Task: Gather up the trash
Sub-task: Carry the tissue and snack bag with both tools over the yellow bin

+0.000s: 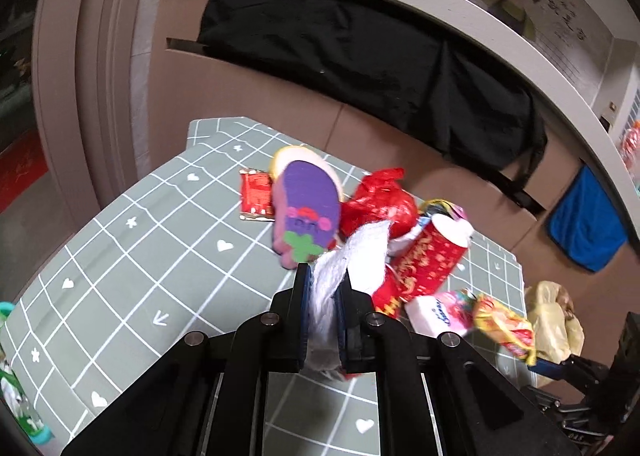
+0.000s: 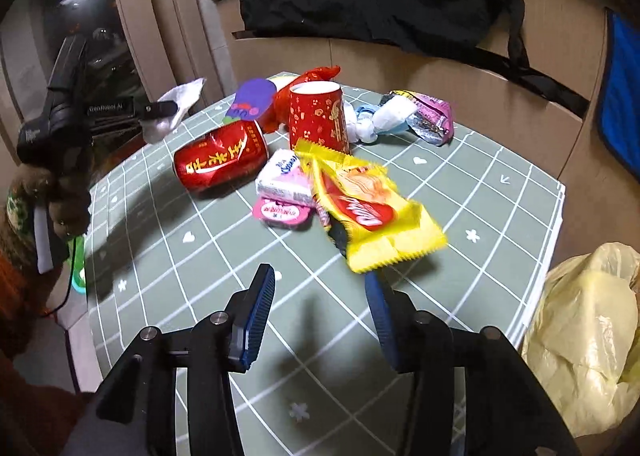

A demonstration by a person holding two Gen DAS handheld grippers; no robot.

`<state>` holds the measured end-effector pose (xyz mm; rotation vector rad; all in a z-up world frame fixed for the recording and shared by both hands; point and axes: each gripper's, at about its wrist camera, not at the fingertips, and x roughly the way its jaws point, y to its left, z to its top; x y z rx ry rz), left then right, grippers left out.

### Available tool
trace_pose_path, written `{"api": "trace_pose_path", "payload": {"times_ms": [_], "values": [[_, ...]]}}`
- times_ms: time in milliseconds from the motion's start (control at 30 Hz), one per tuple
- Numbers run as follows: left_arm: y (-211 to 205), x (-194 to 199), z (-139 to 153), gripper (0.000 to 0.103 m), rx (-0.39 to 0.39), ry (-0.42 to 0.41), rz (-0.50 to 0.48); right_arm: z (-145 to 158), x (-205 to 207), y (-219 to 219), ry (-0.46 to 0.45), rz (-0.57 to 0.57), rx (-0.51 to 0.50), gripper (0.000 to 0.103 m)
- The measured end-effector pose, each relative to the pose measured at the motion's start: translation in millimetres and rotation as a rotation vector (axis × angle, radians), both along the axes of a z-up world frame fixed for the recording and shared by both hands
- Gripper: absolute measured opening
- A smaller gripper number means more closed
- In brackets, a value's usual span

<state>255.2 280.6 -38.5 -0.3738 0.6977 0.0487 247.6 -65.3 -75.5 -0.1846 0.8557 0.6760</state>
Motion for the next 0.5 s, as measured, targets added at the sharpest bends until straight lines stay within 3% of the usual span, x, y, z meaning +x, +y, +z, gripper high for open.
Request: {"api": "trace_pose_path", "payload": {"times_ms": [267,400,500], "values": [[-14.8,-9.2,9.5,0.012,0.003,-0.015,-0.016,12.3,-1.7,-20.6,-0.056,-0.006,0.029,0.047],[-27.9,-9.3,18.6,0.012,0.004,-0.041,-0.038,6.9,33.0,-11.9,-0.076,-0.010,0.022,0.048],[-37.2,-11.6,26.4,0.012,0.021,-0.058,-0.050,-9.9,68.1,-4.2,-0.040,-0.022,0.015,0.048]]}}
